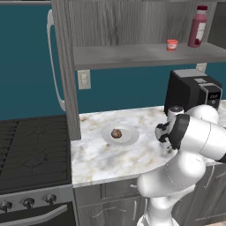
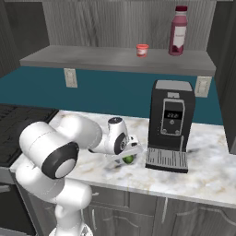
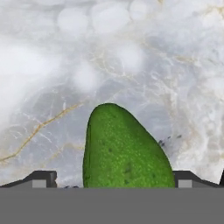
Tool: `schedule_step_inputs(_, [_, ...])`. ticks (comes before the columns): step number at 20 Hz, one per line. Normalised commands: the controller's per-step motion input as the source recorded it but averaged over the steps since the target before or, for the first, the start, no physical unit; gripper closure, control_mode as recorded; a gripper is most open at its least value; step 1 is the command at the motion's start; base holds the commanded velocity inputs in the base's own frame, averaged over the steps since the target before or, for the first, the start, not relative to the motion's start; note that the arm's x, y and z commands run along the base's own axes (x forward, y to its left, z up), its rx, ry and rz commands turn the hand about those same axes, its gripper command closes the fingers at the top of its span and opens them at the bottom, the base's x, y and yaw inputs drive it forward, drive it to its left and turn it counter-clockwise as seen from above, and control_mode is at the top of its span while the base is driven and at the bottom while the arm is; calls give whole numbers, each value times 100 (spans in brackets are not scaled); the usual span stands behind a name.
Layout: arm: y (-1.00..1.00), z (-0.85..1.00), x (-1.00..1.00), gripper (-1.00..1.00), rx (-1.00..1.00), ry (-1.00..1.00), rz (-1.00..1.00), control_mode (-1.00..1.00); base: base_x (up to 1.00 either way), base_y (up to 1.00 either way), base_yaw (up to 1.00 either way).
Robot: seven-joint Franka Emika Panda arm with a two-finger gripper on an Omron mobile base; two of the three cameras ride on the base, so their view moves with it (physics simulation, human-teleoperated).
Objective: Pick the avocado and bread from the counter and place them on the plate. Then pick the jam from the cabinet and place it next to the plate. Lastly close the cabinet door.
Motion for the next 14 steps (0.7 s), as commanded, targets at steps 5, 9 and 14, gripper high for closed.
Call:
schedule_step_inputs(5, [0, -16, 2, 100, 0, 8, 2, -100, 0, 0, 0])
schedule_step_inputs(9, [-7, 1, -6, 100, 5, 2, 4, -100, 0, 0, 0])
schedule_step_inputs(14, [-1, 25, -22, 100, 13, -5, 2, -100, 0, 0, 0])
